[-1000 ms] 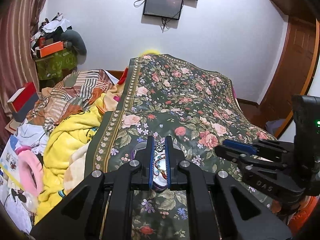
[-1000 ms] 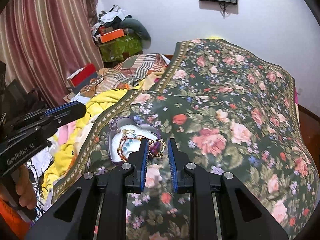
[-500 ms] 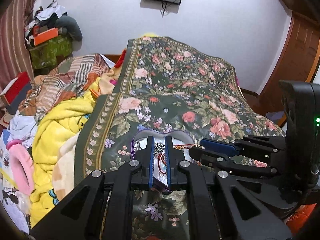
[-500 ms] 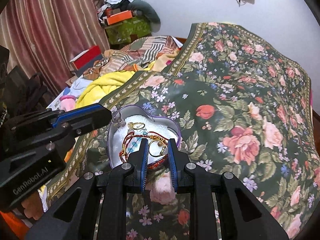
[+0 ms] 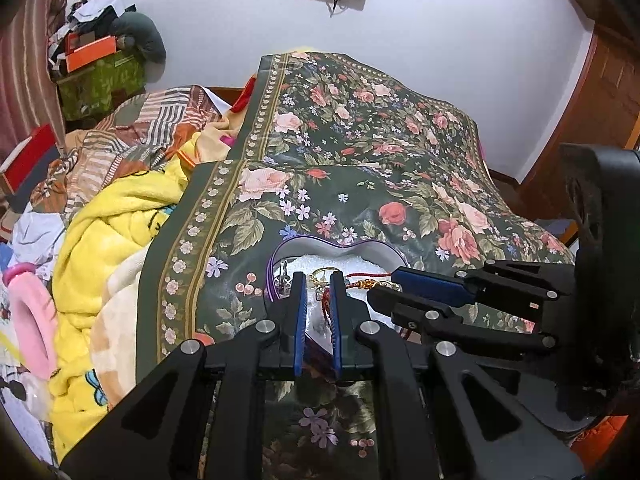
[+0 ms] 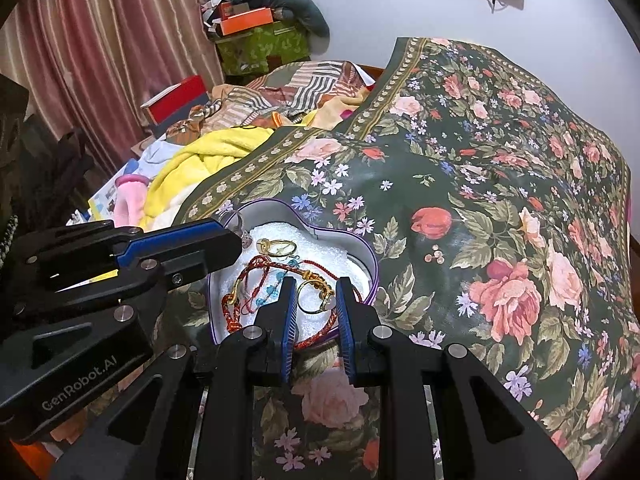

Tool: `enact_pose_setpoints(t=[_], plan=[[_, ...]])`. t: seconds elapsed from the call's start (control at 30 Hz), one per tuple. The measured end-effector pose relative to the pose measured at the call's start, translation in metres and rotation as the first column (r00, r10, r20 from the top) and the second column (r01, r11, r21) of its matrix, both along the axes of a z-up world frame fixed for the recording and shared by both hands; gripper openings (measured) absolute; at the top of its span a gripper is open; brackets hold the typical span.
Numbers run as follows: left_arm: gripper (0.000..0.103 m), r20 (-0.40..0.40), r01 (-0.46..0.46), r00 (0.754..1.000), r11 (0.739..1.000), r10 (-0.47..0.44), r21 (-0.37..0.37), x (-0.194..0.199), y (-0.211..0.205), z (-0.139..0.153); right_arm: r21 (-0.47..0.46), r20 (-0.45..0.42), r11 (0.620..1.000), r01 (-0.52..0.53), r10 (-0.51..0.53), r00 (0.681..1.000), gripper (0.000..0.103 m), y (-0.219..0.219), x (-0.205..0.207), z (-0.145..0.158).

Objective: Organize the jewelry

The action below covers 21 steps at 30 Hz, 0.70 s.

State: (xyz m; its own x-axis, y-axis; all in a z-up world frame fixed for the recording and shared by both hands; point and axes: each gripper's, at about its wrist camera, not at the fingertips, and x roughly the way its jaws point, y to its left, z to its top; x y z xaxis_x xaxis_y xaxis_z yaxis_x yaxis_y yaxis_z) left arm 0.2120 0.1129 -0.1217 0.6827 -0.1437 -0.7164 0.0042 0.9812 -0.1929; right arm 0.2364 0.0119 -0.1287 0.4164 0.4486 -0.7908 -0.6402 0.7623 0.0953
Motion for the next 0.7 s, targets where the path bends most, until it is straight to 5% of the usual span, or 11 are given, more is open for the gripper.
enact_pose_setpoints(t=[0.27,0.5,0.7], plan=[[0.008,0.007,-0.011,1.0,1.0,0.011,0.022,-0.002,0.0,0.005,-0.018,0.004,1.0,-0.01,0.01,1.0,0.018,0.0,-0.003,0.001],[0.026,0.03,-0.037,0.999,0.999,0.036,0.014,-0.01,0.006,0.016,-0.01,0.004,1.0,0.015,-0.015,1.0,0.026,-0.008,-0.006,0.009],[0.03,0.071,-0.046,0.996,0.999,0.046,0.005,-0.023,0.007,0.036,0.027,0.029,0.999,0.047,-0.048,0.998,0.03,-0.021,-0.013,0.028]])
